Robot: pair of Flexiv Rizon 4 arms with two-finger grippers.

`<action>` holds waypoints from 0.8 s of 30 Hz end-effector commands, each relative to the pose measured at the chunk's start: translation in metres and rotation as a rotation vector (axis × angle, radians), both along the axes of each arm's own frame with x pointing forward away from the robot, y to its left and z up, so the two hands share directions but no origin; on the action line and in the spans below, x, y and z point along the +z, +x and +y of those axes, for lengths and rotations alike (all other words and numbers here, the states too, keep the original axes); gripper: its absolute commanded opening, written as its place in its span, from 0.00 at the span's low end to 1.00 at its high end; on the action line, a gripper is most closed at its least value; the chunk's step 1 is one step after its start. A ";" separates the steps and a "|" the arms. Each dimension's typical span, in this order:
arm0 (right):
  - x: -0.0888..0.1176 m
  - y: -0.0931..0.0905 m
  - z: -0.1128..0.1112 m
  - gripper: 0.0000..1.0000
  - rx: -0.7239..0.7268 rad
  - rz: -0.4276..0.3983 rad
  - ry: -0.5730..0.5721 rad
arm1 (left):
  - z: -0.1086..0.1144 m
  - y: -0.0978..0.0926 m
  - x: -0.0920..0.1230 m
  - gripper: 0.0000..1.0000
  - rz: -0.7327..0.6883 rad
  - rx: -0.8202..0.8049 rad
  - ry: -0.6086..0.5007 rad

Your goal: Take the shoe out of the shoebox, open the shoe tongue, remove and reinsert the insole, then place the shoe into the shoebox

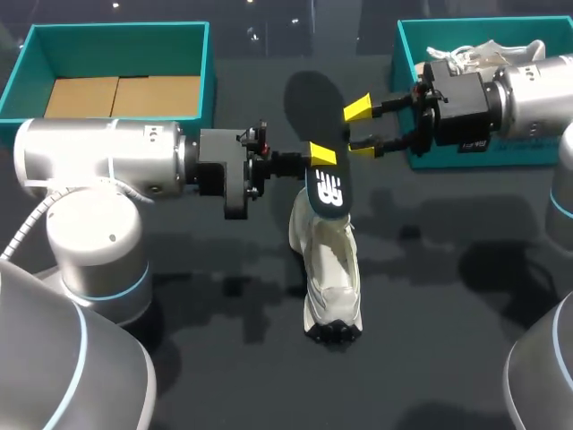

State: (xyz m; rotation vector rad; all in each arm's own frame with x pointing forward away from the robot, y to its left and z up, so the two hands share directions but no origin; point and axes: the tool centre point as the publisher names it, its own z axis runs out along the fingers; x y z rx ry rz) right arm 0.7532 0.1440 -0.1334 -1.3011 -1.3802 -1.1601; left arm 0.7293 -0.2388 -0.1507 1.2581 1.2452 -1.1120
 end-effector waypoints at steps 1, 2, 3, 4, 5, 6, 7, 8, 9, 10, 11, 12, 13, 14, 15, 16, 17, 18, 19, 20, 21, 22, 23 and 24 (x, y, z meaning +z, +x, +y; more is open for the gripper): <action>-0.005 -0.002 0.004 0.60 -0.006 0.005 0.002 | -0.009 0.002 0.000 0.00 0.002 0.004 -0.006; -0.007 -0.002 0.005 0.58 -0.007 0.009 0.002 | -0.009 0.002 0.000 0.00 0.005 0.005 -0.006; -0.008 -0.002 0.005 0.55 -0.005 0.014 -0.002 | -0.010 0.002 -0.001 0.00 0.010 0.005 -0.008; -0.009 -0.002 0.007 0.53 -0.003 0.015 -0.003 | -0.011 0.002 -0.001 0.00 0.012 0.004 -0.008; -0.010 -0.002 0.007 0.52 -0.002 0.016 -0.002 | -0.012 0.001 -0.001 0.00 0.012 0.003 -0.007; -0.011 -0.002 0.008 0.50 -0.001 0.017 0.000 | -0.013 0.001 -0.002 0.00 0.015 0.002 -0.007; -0.012 -0.002 0.009 0.49 -0.001 0.018 0.004 | -0.013 0.000 -0.002 0.00 0.016 0.002 -0.007; -0.012 -0.003 0.009 0.49 -0.002 0.018 0.008 | -0.014 -0.001 -0.002 0.00 0.018 0.000 -0.007; -0.013 -0.003 0.010 0.49 -0.001 0.018 0.011 | -0.014 -0.001 -0.003 0.00 0.020 -0.002 -0.005; -0.013 -0.004 0.011 0.48 -0.001 0.016 0.016 | -0.015 -0.002 -0.003 0.00 0.021 -0.003 -0.005; -0.013 -0.004 0.012 0.48 0.000 0.015 0.018 | -0.016 -0.002 -0.004 0.00 0.020 -0.007 -0.002; -0.013 -0.004 0.012 0.47 0.000 0.015 0.020 | -0.016 -0.002 -0.004 0.00 0.020 -0.008 -0.001; -0.013 -0.005 0.013 0.46 0.001 0.015 0.023 | -0.017 -0.003 -0.005 0.00 0.019 -0.009 0.000; -0.014 -0.005 0.014 0.46 0.000 0.014 0.025 | -0.018 -0.003 -0.005 0.00 0.017 -0.009 0.001; -0.014 -0.006 0.014 0.45 -0.001 0.015 0.027 | -0.018 -0.003 -0.005 0.00 0.016 -0.010 0.003; -0.015 -0.006 0.014 0.43 -0.003 0.017 0.029 | -0.019 -0.003 -0.005 0.00 0.011 -0.009 0.008; -0.016 -0.007 0.014 0.42 -0.004 0.017 0.031 | -0.019 -0.003 -0.005 0.00 0.009 -0.009 0.008; -0.016 -0.008 0.015 0.41 -0.005 0.018 0.033 | -0.019 -0.003 -0.006 0.00 0.007 -0.009 0.009; -0.017 -0.008 0.015 0.39 -0.006 0.018 0.034 | -0.020 -0.003 -0.006 0.00 0.005 -0.008 0.010; -0.017 -0.009 0.015 0.37 -0.006 0.019 0.035 | -0.020 -0.003 -0.006 0.00 0.004 -0.007 0.011; -0.017 -0.010 0.016 0.36 -0.007 0.020 0.036 | -0.020 -0.003 -0.006 0.00 0.002 -0.006 0.013; -0.017 -0.010 0.016 0.35 -0.008 0.021 0.036 | -0.021 -0.003 -0.007 0.00 0.000 -0.006 0.015; -0.017 -0.011 0.016 0.33 -0.009 0.022 0.037 | -0.021 -0.003 -0.007 0.00 -0.001 -0.005 0.017; -0.017 -0.012 0.016 0.30 -0.010 0.023 0.038 | -0.021 -0.003 -0.008 0.00 -0.002 -0.005 0.018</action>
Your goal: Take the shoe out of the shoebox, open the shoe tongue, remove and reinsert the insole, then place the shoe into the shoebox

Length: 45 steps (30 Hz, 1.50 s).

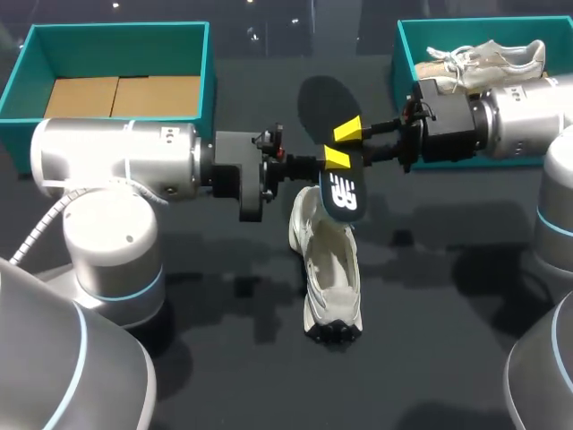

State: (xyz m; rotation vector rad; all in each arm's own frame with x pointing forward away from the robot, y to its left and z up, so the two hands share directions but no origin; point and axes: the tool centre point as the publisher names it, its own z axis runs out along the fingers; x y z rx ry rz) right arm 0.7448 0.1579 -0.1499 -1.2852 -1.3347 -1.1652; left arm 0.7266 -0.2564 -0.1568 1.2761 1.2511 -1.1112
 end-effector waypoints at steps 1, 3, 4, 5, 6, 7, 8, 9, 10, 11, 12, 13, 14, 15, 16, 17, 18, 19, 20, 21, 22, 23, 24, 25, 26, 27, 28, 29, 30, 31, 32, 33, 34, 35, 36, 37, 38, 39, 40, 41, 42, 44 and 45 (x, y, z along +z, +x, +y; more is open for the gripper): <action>-0.001 -0.004 0.003 0.27 -0.008 0.003 0.001 | -0.004 -0.001 -0.002 0.00 -0.003 0.005 0.004; -0.001 -0.005 0.004 0.19 -0.008 0.003 0.002 | -0.004 -0.001 -0.003 0.00 -0.003 0.007 0.006; -0.001 -0.005 0.004 0.17 -0.008 0.003 0.002 | -0.004 -0.002 -0.003 0.00 -0.004 0.008 0.008; -0.001 -0.005 0.004 0.16 -0.008 0.002 0.004 | -0.004 -0.002 -0.003 0.00 -0.004 0.009 0.009; -0.001 -0.006 0.004 0.15 -0.008 0.000 0.004 | -0.004 -0.002 -0.004 0.00 -0.004 0.010 0.010; -0.001 -0.006 0.004 0.15 -0.008 -0.002 0.005 | -0.004 -0.002 -0.004 0.00 -0.004 0.011 0.010; -0.001 -0.006 0.005 0.14 -0.007 -0.004 0.005 | -0.004 -0.002 -0.004 0.00 -0.004 0.014 0.011; -0.001 -0.006 0.005 0.14 -0.006 -0.005 0.005 | -0.004 -0.001 -0.005 0.00 -0.003 0.015 0.011; 0.000 -0.006 0.005 0.14 -0.005 -0.006 0.005 | -0.004 -0.001 -0.005 0.00 -0.002 0.018 0.012; 0.000 -0.005 0.006 0.14 -0.004 -0.008 0.006 | -0.004 -0.001 -0.005 0.00 -0.002 0.019 0.013; 0.000 -0.005 0.006 0.14 -0.004 -0.010 0.008 | -0.004 -0.001 -0.005 0.00 -0.002 0.020 0.014; 0.000 -0.005 0.006 0.15 -0.003 -0.011 0.009 | -0.004 -0.001 -0.005 0.00 -0.001 0.022 0.014; 0.000 -0.005 0.006 0.15 -0.002 -0.013 0.010 | -0.004 -0.001 -0.005 0.00 -0.001 0.024 0.014; 0.000 -0.004 0.007 0.15 -0.001 -0.014 0.010 | -0.004 -0.001 -0.005 0.00 -0.001 0.025 0.014; 0.001 -0.004 0.007 0.15 0.001 -0.014 0.011 | -0.004 -0.001 -0.005 0.00 0.000 0.027 0.014; 0.000 -0.004 0.007 0.13 0.001 -0.014 0.011 | -0.004 -0.002 -0.005 0.00 0.000 0.027 0.013; 0.000 -0.004 0.008 0.09 0.002 -0.014 0.011 | -0.005 -0.002 -0.005 0.00 0.001 0.028 0.012; 0.000 -0.004 0.008 0.05 0.003 -0.014 0.012 | -0.005 -0.002 -0.005 0.00 0.001 0.027 0.011; 0.000 -0.004 0.008 0.00 0.003 -0.013 0.013 | -0.005 -0.002 -0.005 0.00 0.001 0.027 0.010; 0.000 -0.004 0.009 0.00 0.004 -0.013 0.013 | -0.005 -0.003 -0.005 0.00 0.001 0.025 0.009; -0.001 -0.003 0.009 0.00 0.005 -0.013 0.013 | -0.005 -0.003 -0.005 0.00 0.001 0.024 0.008; -0.001 -0.003 0.009 0.00 0.005 -0.013 0.013 | -0.005 -0.004 -0.005 0.00 0.000 0.022 0.007; -0.001 -0.003 0.009 0.00 0.005 -0.012 0.013 | -0.005 -0.004 -0.005 0.00 -0.002 0.021 0.006; -0.001 -0.003 0.009 0.00 0.005 -0.012 0.014 | -0.004 -0.005 -0.004 0.10 -0.003 0.020 0.006; -0.001 -0.003 0.009 0.00 0.005 -0.012 0.014 | -0.002 -0.006 -0.003 0.55 -0.005 0.018 0.004; -0.002 -0.002 0.009 0.00 0.006 -0.012 0.014 | 0.000 -0.006 -0.001 1.00 -0.007 0.017 0.003; -0.002 -0.002 0.009 0.00 0.007 -0.012 0.015 | 0.003 -0.007 0.001 1.00 -0.010 0.017 0.000; -0.002 -0.002 0.009 0.00 0.007 -0.012 0.015 | 0.007 -0.007 0.002 1.00 -0.011 0.017 0.000; -0.002 -0.002 0.008 0.00 0.008 -0.012 0.016 | 0.011 -0.007 0.003 1.00 -0.013 0.018 -0.002; -0.003 -0.002 0.008 0.00 0.008 -0.012 0.016 | 0.017 -0.007 0.004 1.00 -0.014 0.019 -0.002; -0.003 -0.003 0.007 0.00 0.008 -0.012 0.015 | 0.022 -0.006 0.005 1.00 -0.014 0.023 -0.002; -0.003 -0.003 0.006 0.00 0.007 -0.012 0.015 | 0.029 -0.005 0.006 1.00 -0.013 0.028 0.001; -0.004 -0.003 0.005 0.00 0.006 -0.012 0.014 | 0.035 -0.004 0.007 1.00 -0.013 0.030 0.004; -0.004 -0.004 0.004 0.00 0.005 -0.011 0.013 | 0.042 -0.002 0.008 1.00 -0.013 0.038 0.014; -0.005 -0.004 0.003 0.00 0.003 -0.009 0.011 | 0.048 0.001 0.008 1.00 -0.012 0.045 0.025; -0.005 -0.005 0.002 0.00 0.001 -0.009 0.010 | 0.055 0.003 0.008 1.00 -0.007 0.049 0.040; -0.006 -0.006 0.001 0.00 -0.002 -0.009 0.010 | 0.062 0.006 0.008 1.00 -0.008 0.058 0.059; -0.006 -0.006 0.000 0.00 -0.004 -0.008 0.009 | 0.068 0.009 0.009 1.00 -0.008 0.060 0.071; -0.006 -0.007 0.000 0.00 -0.006 -0.007 0.009 | 0.075 0.011 0.011 1.00 -0.005 0.057 0.087; -0.007 -0.007 -0.001 0.00 -0.007 -0.007 0.008 | 0.081 0.014 0.014 1.00 -0.017 0.047 0.120; -0.007 -0.007 -0.001 0.00 -0.008 -0.007 0.009 | 0.090 0.017 0.017 1.00 -0.148 0.024 0.186; -0.008 -0.008 -0.001 0.00 -0.010 -0.006 0.007 | 0.090 0.017 0.017 1.00 -0.148 0.024 0.186; -0.008 -0.009 -0.001 0.00 -0.016 -0.015 0.012 | 0.090 0.017 0.017 1.00 -0.148 0.024 0.186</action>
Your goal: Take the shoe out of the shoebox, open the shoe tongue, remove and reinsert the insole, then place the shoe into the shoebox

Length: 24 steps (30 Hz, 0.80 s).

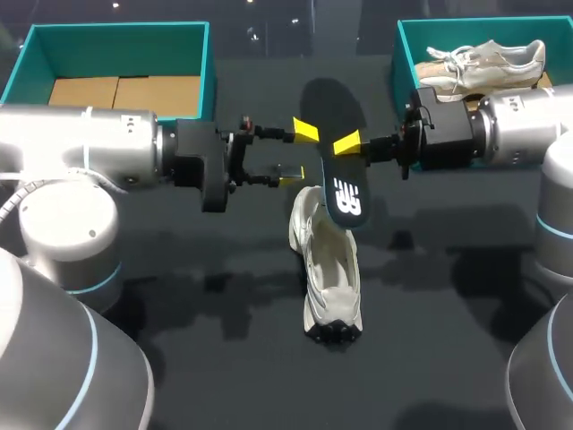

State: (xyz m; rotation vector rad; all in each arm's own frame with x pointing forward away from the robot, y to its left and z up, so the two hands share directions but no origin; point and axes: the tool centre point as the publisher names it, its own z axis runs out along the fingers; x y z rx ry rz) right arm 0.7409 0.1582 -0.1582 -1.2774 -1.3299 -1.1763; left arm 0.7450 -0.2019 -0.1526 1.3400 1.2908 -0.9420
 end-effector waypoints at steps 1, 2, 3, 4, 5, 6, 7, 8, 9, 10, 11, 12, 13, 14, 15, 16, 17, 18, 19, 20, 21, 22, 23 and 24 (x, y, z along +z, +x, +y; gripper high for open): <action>0.000 -0.005 -0.001 0.00 -0.014 -0.009 0.002 | 0.035 -0.001 0.013 1.00 -0.055 -0.041 0.083; 0.000 -0.005 -0.001 0.00 -0.014 -0.009 0.002 | 0.035 -0.001 0.013 1.00 -0.055 -0.041 0.083; 0.000 -0.005 -0.001 0.00 -0.014 -0.009 0.002 | 0.035 -0.001 0.013 1.00 -0.055 -0.041 0.083; 0.000 -0.005 -0.001 0.00 -0.014 -0.009 0.002 | 0.035 -0.001 0.013 1.00 -0.055 -0.041 0.083; 0.000 -0.005 -0.001 0.00 -0.014 -0.009 0.002 | 0.035 -0.001 0.013 1.00 -0.055 -0.041 0.083; 0.000 -0.005 -0.001 0.00 -0.014 -0.009 0.002 | 0.035 -0.001 0.013 1.00 -0.055 -0.041 0.083; 0.000 -0.005 -0.001 0.00 -0.014 -0.009 0.002 | 0.035 -0.001 0.013 1.00 -0.055 -0.041 0.083; 0.000 -0.005 -0.001 0.00 -0.014 -0.009 0.002 | 0.035 -0.001 0.013 1.00 -0.055 -0.041 0.083; 0.000 -0.005 -0.001 0.00 -0.014 -0.009 0.002 | 0.035 -0.001 0.013 1.00 -0.055 -0.041 0.083; 0.000 -0.005 -0.001 0.00 -0.014 -0.009 0.002 | 0.035 -0.001 0.013 1.00 -0.055 -0.041 0.083; 0.000 -0.005 -0.001 0.00 -0.014 -0.009 0.002 | 0.032 0.003 0.017 1.00 -0.030 -0.035 0.077; 0.000 -0.005 -0.001 0.00 -0.014 -0.009 0.002 | 0.031 0.005 0.022 1.00 -0.044 -0.028 0.075; 0.000 -0.005 -0.001 0.00 -0.014 -0.009 0.002 | 0.030 0.008 0.029 1.00 -0.030 -0.022 0.120; 0.000 -0.005 -0.001 0.00 -0.014 -0.009 0.002 | 0.029 0.013 0.034 1.00 -0.014 -0.007 0.144; 0.000 -0.005 -0.001 0.00 -0.014 -0.009 0.002 | 0.031 0.018 0.039 1.00 -0.002 -0.013 0.140; 0.000 -0.005 -0.001 0.00 -0.014 -0.009 0.002 | 0.033 0.022 0.044 1.00 0.003 0.008 0.186; 0.000 -0.005 -0.001 0.00 -0.014 -0.009 0.002 | 0.034 0.028 0.049 1.00 0.033 0.031 0.238; 0.000 -0.005 -0.001 0.00 -0.014 -0.009 0.002 | 0.036 0.035 0.054 1.00 0.094 0.035 0.263; 0.000 -0.005 -0.001 0.00 -0.014 -0.009 0.002 | 0.037 0.044 0.058 1.00 0.154 0.062 0.348; 0.000 -0.005 -0.001 0.00 -0.014 -0.009 0.002 | 0.037 0.051 0.061 1.00 0.156 0.099 0.467; 0.000 -0.005 -0.001 0.00 -0.014 -0.009 0.002 | 0.037 0.051 0.061 1.00 0.156 0.099 0.467; 0.000 -0.005 -0.001 0.00 -0.014 -0.009 0.002 | 0.037 0.051 0.061 1.00 0.156 0.099 0.467; 0.000 -0.005 -0.001 0.00 -0.014 -0.009 0.002 | 0.037 0.051 0.061 1.00 0.156 0.099 0.467; 0.000 -0.005 -0.001 0.00 -0.014 -0.009 0.002 | 0.037 0.051 0.061 1.00 0.156 0.099 0.467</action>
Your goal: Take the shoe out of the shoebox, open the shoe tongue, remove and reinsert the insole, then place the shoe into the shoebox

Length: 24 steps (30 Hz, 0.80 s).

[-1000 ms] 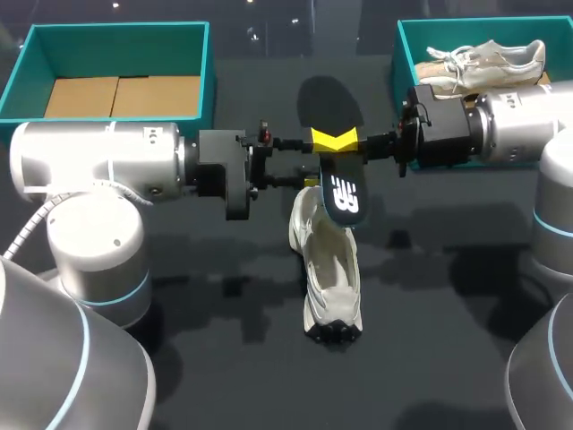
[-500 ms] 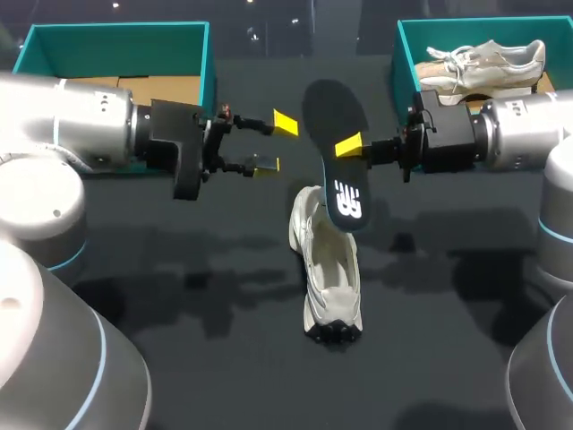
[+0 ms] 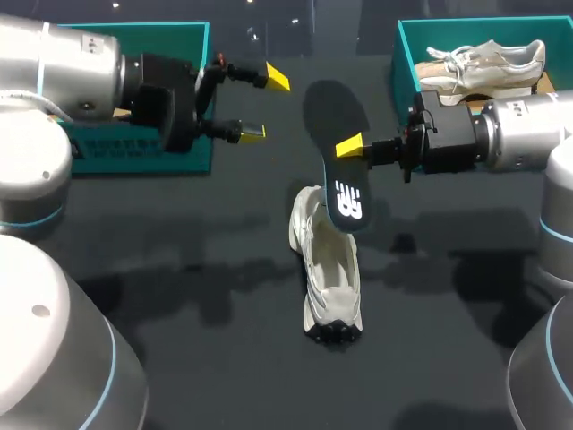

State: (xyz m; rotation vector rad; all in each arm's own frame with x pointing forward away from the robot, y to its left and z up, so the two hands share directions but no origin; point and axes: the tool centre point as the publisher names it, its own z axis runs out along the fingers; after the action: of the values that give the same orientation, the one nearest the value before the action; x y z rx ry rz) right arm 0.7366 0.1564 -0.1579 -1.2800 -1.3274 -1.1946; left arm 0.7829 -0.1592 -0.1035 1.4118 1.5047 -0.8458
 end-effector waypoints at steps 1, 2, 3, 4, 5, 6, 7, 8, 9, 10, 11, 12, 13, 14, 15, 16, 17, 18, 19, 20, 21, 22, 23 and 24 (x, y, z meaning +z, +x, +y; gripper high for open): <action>0.000 -0.001 0.001 0.00 -0.002 0.000 -0.002 | -0.006 0.013 0.012 1.00 0.087 0.032 0.272; 0.000 -0.001 0.001 0.00 -0.002 0.000 -0.002 | -0.006 0.013 0.012 1.00 0.087 0.032 0.272; 0.000 -0.001 0.001 0.00 -0.002 0.000 -0.002 | -0.006 0.013 0.012 1.00 0.087 0.032 0.272; 0.000 -0.001 0.001 0.00 -0.002 0.000 -0.002 | -0.006 0.013 0.012 1.00 0.087 0.032 0.272; 0.000 -0.001 0.001 0.00 -0.002 0.000 -0.002 | -0.006 0.013 0.012 1.00 0.087 0.032 0.272; 0.000 -0.001 0.001 0.00 -0.002 0.000 -0.002 | -0.006 0.013 0.012 1.00 0.087 0.032 0.272; 0.000 -0.001 0.001 0.00 -0.002 0.000 -0.002 | -0.006 0.013 0.012 1.00 0.087 0.032 0.272; 0.000 -0.001 0.001 0.00 -0.002 0.000 -0.002 | -0.006 0.013 0.012 1.00 0.087 0.032 0.272; 0.000 -0.001 0.001 0.00 -0.002 0.000 -0.002 | -0.006 0.013 0.012 1.00 0.087 0.032 0.272; 0.000 -0.001 0.001 0.00 -0.002 0.000 -0.002 | -0.008 0.015 0.018 1.00 0.104 0.053 0.288; 0.000 -0.001 0.001 0.00 -0.002 0.000 -0.002 | -0.008 0.016 0.026 1.00 0.103 0.056 0.280; 0.000 -0.001 0.001 0.00 -0.002 0.000 -0.002 | -0.009 0.019 0.034 1.00 0.111 0.065 0.313; 0.000 -0.001 0.001 0.00 -0.002 0.000 -0.002 | -0.011 0.021 0.042 1.00 0.110 0.074 0.335; 0.000 -0.001 0.001 0.00 -0.002 0.000 -0.002 | -0.010 0.021 0.050 1.00 0.110 0.054 0.317; 0.000 -0.001 0.001 0.00 -0.002 0.000 -0.002 | -0.011 0.023 0.057 1.00 0.122 0.049 0.352; 0.000 -0.001 0.001 0.00 -0.002 0.000 -0.002 | -0.013 0.025 0.063 1.00 0.121 0.049 0.387; 0.000 -0.001 0.001 0.00 -0.002 0.000 -0.002 | -0.014 0.025 0.070 1.00 0.125 0.036 0.397; 0.000 -0.001 0.001 0.00 -0.002 0.000 -0.002 | -0.015 0.027 0.074 1.00 0.141 0.029 0.448; 0.000 -0.001 0.001 0.00 -0.002 0.000 -0.002 | -0.018 0.029 0.077 1.00 0.149 0.024 0.488; 0.000 -0.001 0.001 0.00 -0.002 0.000 -0.002 | -0.018 0.030 0.081 1.00 0.160 -0.004 0.490; 0.000 -0.001 0.001 0.00 -0.002 0.000 -0.002 | -0.020 0.032 0.084 1.00 0.177 -0.011 0.537; 0.000 -0.001 0.001 0.00 -0.002 0.000 -0.002 | -0.023 0.033 0.085 1.00 0.185 -0.011 0.591; 0.000 -0.001 0.001 0.00 -0.002 0.000 -0.002 | -0.026 0.033 0.086 1.00 0.189 -0.025 0.628; 0.000 -0.001 0.001 0.00 -0.002 0.000 -0.002 | -0.028 0.033 0.087 1.00 0.191 -0.018 0.673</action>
State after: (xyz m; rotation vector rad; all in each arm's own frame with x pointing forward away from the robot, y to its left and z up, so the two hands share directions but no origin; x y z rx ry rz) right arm 0.7363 0.1557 -0.1579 -1.2804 -1.3281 -1.1954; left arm 0.8045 -0.1764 -0.0245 1.5869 1.7832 -0.7531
